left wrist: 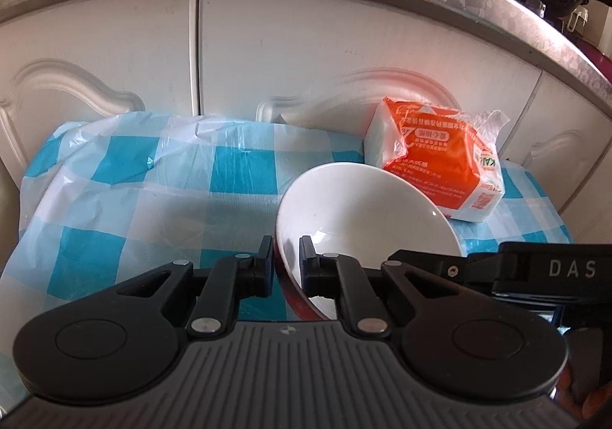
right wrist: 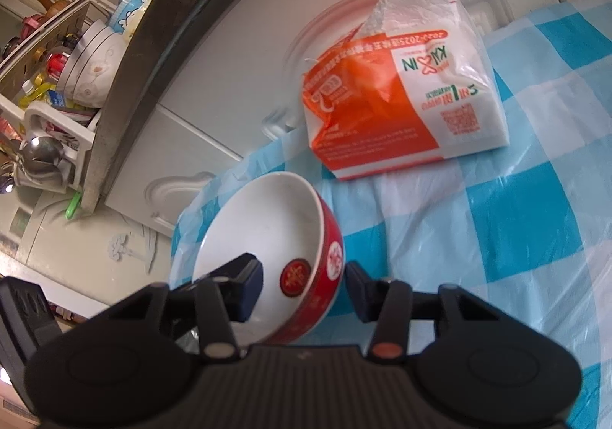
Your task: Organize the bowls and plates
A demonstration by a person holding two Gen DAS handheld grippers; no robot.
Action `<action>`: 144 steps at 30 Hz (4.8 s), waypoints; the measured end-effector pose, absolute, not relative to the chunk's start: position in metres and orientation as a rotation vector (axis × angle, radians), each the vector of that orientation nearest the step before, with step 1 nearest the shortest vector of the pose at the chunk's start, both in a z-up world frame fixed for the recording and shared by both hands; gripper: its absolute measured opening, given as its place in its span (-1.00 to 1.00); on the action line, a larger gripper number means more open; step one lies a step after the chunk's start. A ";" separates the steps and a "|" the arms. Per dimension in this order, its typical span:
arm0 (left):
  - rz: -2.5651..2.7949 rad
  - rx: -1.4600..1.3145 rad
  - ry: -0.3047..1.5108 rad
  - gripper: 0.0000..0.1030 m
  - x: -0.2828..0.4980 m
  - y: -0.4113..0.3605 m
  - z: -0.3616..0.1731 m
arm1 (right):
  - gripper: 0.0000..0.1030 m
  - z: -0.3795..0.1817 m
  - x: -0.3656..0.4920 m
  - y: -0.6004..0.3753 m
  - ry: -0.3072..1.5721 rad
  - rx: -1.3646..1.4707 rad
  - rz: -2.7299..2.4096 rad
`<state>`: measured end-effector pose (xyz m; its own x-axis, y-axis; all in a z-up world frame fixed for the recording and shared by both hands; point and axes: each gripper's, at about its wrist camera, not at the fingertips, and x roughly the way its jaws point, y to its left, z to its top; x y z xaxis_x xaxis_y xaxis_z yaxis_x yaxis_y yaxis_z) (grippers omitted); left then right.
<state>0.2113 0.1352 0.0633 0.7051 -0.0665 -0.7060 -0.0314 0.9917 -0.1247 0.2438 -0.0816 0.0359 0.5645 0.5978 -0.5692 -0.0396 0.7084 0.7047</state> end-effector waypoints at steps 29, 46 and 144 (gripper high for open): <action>-0.023 -0.157 0.668 -0.81 0.120 0.138 0.129 | -0.15 0.100 0.172 -0.075 0.807 0.690 0.467; -0.026 -0.209 0.595 -0.80 0.023 0.140 0.152 | -0.15 0.126 0.087 -0.066 0.763 0.669 0.516; 0.067 -0.084 0.444 1.00 -0.144 0.079 0.160 | 0.98 0.153 -0.114 -0.098 0.319 0.237 0.099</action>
<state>-0.1439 0.0789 0.1602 0.9009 0.0467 -0.4315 -0.0833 0.9943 -0.0664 -0.1139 -0.0985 0.1529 0.9450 0.1335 -0.2985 -0.0590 0.9675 0.2459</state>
